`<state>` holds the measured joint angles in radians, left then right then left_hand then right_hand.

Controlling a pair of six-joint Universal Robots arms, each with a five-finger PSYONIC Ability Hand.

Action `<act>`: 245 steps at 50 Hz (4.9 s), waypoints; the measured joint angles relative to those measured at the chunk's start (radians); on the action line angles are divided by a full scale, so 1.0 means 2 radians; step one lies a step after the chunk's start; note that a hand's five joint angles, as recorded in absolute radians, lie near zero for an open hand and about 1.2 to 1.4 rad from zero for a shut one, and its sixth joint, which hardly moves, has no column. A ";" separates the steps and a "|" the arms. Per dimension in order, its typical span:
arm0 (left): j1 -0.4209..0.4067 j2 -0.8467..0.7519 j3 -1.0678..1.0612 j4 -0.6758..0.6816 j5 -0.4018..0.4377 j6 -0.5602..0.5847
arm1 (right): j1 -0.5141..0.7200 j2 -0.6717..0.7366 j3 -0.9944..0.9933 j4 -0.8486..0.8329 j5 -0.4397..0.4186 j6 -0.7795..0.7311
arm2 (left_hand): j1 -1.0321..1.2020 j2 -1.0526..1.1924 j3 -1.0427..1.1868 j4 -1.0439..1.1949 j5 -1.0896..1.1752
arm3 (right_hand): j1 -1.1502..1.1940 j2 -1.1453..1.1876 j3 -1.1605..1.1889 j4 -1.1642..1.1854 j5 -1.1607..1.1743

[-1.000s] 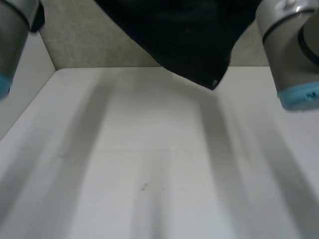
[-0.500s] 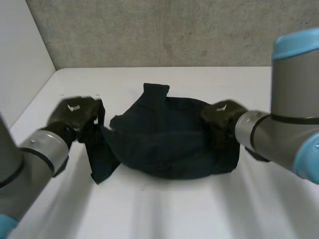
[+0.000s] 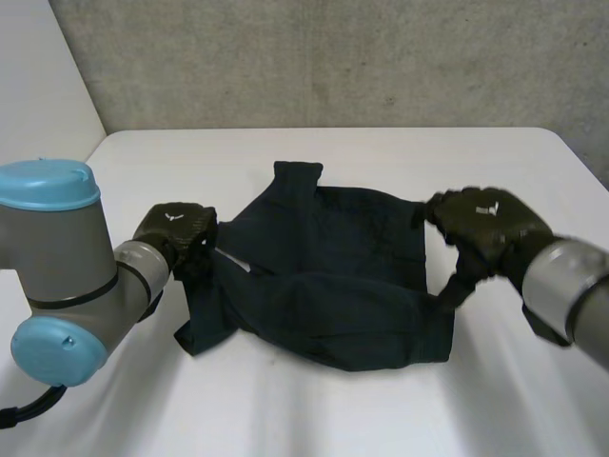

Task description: Fold the shorts.

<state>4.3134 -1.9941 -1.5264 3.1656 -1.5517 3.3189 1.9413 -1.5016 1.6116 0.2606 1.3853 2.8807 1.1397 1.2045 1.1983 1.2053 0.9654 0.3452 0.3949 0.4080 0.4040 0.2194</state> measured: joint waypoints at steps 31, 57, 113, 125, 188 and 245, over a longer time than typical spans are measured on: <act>0.002 -0.011 0.009 -0.006 -0.001 -0.003 | 0.037 0.097 0.169 -0.254 0.013 -0.055 | 0.000 0.000 0.000 0.000 0.000 | 0.080 0.101 0.091 0.091 0.083; 0.016 0.218 0.027 -0.166 0.002 0.001 | 0.021 -0.041 -0.094 -0.005 0.025 -0.065 | 0.000 0.000 0.000 0.000 0.000 | 0.307 0.387 0.387 0.394 0.375; -0.002 0.014 0.428 0.021 -0.027 -0.015 | 0.051 0.134 -0.356 -0.360 0.121 -0.069 | 0.000 0.000 0.000 0.000 0.000 | 0.315 0.394 0.388 0.394 0.386; 0.003 0.062 0.203 0.038 -0.022 -0.017 | 0.052 0.134 -0.244 -0.254 0.115 -0.072 | 0.000 0.000 0.000 0.000 0.000 | 0.315 0.394 0.388 0.394 0.387; 0.071 0.214 -0.314 0.045 0.145 0.081 | -0.019 0.092 0.151 -0.199 -0.070 -0.006 | -0.225 -0.257 -0.255 -0.257 -0.229 | 0.315 0.394 0.394 0.394 0.387; 0.067 0.088 -0.248 0.074 0.095 0.125 | -0.019 0.084 0.149 -0.181 -0.068 -0.026 | -0.001 -0.012 -0.031 -0.004 0.001 | 0.315 0.394 0.394 0.394 0.387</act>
<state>4.4476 -1.8171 -2.0218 3.3134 -1.3609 3.5679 1.9033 -1.3329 1.9104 -0.1014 1.2502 2.8288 1.1378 1.1802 1.1370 1.1965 0.9681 0.9746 1.1820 1.1959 1.1925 0.9925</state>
